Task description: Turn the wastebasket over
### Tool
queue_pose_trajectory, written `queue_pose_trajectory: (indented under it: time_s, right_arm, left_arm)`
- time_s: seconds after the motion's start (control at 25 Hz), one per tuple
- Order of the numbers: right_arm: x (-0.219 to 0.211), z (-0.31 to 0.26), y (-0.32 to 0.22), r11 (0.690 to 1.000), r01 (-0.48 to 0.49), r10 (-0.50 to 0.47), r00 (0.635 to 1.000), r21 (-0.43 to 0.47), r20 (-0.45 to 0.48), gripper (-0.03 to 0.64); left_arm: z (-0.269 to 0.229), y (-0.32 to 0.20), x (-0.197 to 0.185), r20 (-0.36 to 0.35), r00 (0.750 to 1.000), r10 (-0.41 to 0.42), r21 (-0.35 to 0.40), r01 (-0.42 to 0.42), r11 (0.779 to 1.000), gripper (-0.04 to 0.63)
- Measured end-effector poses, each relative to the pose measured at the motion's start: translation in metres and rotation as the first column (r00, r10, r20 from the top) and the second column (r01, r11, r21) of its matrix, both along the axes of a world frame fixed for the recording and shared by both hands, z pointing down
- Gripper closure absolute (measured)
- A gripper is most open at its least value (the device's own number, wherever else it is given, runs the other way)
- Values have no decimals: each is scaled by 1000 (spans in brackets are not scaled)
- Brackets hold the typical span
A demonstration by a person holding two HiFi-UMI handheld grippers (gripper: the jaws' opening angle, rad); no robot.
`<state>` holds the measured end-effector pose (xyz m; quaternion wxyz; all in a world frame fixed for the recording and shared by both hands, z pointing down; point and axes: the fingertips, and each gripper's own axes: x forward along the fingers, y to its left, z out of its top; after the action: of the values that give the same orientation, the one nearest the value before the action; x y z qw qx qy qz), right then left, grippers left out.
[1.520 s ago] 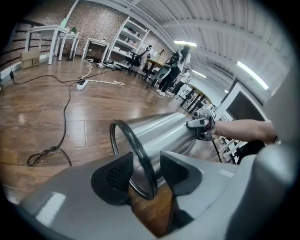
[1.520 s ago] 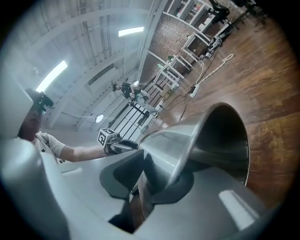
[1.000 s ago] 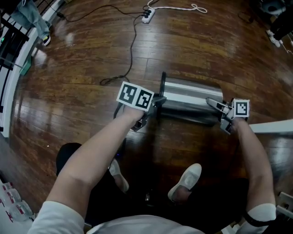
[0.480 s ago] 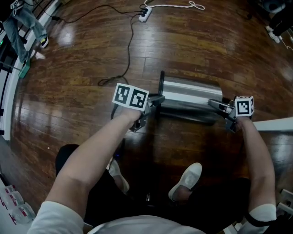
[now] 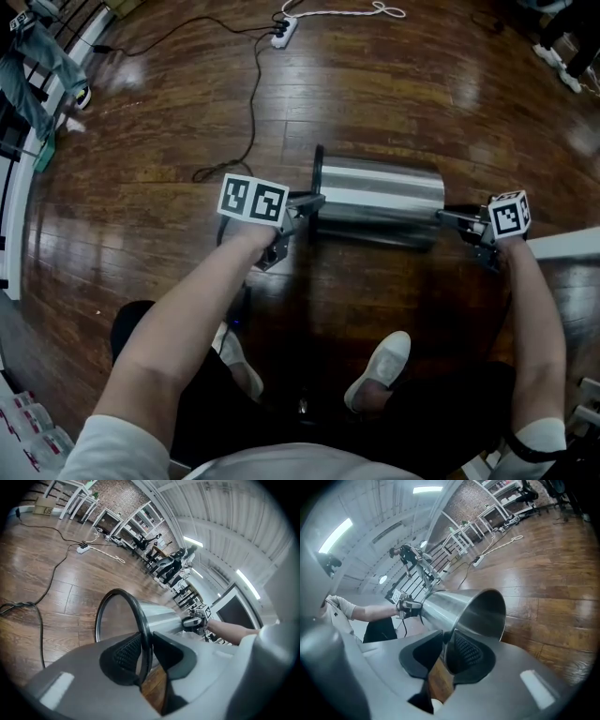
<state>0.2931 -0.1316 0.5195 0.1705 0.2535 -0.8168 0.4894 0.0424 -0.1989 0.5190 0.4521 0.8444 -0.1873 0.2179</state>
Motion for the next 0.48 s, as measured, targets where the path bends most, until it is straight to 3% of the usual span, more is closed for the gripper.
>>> queue_pose_trajectory:
  time_s: [0.28, 0.48]
  right_arm:
    - [1, 4, 0, 999, 29, -28, 997, 16, -69, 551]
    - [-6, 6, 1, 998, 52, -50, 996, 27, -68, 551]
  left_arm:
    - [0, 2, -1, 5, 1000, 18, -12, -18, 1000, 520]
    - [-13, 5, -9, 70, 996, 56, 28, -58, 998, 520]
